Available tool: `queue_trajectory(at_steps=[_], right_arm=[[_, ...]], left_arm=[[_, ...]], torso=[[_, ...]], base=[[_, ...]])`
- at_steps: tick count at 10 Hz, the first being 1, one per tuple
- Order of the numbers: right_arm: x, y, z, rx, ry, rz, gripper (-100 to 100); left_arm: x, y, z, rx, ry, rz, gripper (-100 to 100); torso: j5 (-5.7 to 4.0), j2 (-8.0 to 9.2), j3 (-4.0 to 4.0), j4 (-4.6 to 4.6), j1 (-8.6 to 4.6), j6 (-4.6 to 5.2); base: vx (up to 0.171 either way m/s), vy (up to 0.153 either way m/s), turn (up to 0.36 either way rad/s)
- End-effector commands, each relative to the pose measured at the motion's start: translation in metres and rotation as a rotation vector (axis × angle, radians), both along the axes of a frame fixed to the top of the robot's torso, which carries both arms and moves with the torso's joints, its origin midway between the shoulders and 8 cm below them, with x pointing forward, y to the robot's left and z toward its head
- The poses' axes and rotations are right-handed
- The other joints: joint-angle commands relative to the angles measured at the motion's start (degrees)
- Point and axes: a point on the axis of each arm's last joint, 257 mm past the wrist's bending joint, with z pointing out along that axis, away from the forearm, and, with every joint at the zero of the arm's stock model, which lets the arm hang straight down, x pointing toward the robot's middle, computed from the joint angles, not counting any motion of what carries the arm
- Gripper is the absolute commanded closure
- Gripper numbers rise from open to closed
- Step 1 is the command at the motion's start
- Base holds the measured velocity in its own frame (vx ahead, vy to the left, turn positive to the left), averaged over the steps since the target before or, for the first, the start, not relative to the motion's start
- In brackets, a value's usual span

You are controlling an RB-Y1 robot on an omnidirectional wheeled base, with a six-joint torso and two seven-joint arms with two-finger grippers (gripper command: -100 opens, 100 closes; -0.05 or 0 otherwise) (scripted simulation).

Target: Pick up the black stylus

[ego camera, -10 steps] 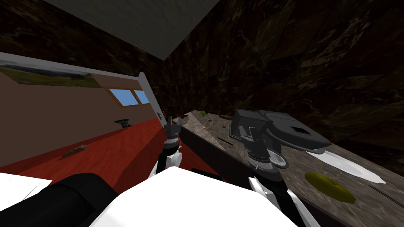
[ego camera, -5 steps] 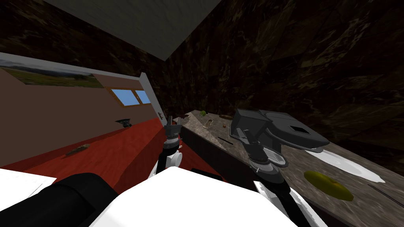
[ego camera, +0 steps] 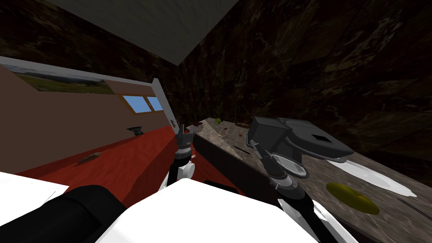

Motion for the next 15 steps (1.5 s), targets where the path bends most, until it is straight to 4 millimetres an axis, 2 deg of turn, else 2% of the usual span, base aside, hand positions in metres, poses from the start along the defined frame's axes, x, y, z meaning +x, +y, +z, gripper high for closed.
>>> queue_trajectory(at_steps=[1,4,6,7,8,9,11,12,13,14,15], right_arm=[[-0.001,0.002,-0.009,-0.054,0.009,0.021,-100],[-0.004,0.005,-0.036,-0.178,0.037,0.057,-100],[-0.005,0.007,-0.040,-0.214,0.044,0.077,-100],[-0.006,0.006,-0.054,-0.271,0.060,0.092,-100],[-0.008,0.006,-0.057,-0.297,0.065,0.106,-100],[-0.009,0.004,-0.071,-0.347,0.083,0.118,-100],[-0.011,0.004,-0.075,-0.381,0.089,0.136,-100],[-0.012,0.001,-0.090,-0.438,0.111,0.152,-100],[-0.014,0.000,-0.093,-0.462,0.115,0.165,-100],[-0.015,-0.004,-0.108,-0.511,0.139,0.176,-100],[-0.017,-0.005,-0.110,-0.538,0.143,0.190,-100]], left_arm=[[0.000,0.000,0.000,0.000,0.000,0.000,0],[0.000,0.000,0.000,0.000,0.000,0.000,0],[0.000,0.000,0.000,0.000,0.000,0.000,0],[0.000,0.000,0.000,0.000,0.000,0.000,0],[0.000,0.000,0.000,0.000,0.000,0.000,0],[0.000,0.000,0.000,0.000,0.000,0.000,0],[0.000,0.000,0.000,0.000,0.000,0.000,0],[0.000,0.000,0.000,0.000,0.000,0.000,0],[0.000,0.000,0.000,0.000,0.000,0.000,0],[0.000,0.000,0.000,0.000,0.000,0.000,0],[0.000,0.000,0.000,0.000,0.000,0.000,0]], torso=[[0.00,0.00,0.00,0.00,0.00,0.00],[0.00,-0.05,-0.03,-0.01,-0.01,0.01],[0.00,-0.07,-0.03,-0.01,0.00,0.01],[-0.01,-0.09,-0.05,-0.02,-0.03,0.01],[0.00,-0.09,-0.05,-0.02,-0.01,0.00],[-0.01,-0.09,-0.05,-0.02,-0.02,0.01],[0.00,-0.10,-0.05,-0.02,0.00,0.01],[-0.01,-0.11,-0.06,-0.02,-0.02,0.01],[0.00,-0.10,-0.06,-0.02,-0.01,-0.01],[0.00,-0.11,-0.06,-0.02,-0.01,0.01],[0.00,-0.11,-0.06,-0.02,0.00,-0.01]], base=[[-0.024,0.011,0.020],[-0.019,0.014,0.042],[-0.010,0.009,0.017],[-0.009,0.012,0.070],[-0.011,0.011,0.037],[-0.012,0.018,0.090],[-0.007,0.009,0.012],[-0.007,0.013,0.102],[-0.006,0.011,0.042],[-0.005,0.016,0.105],[-0.003,0.014,0.045]])
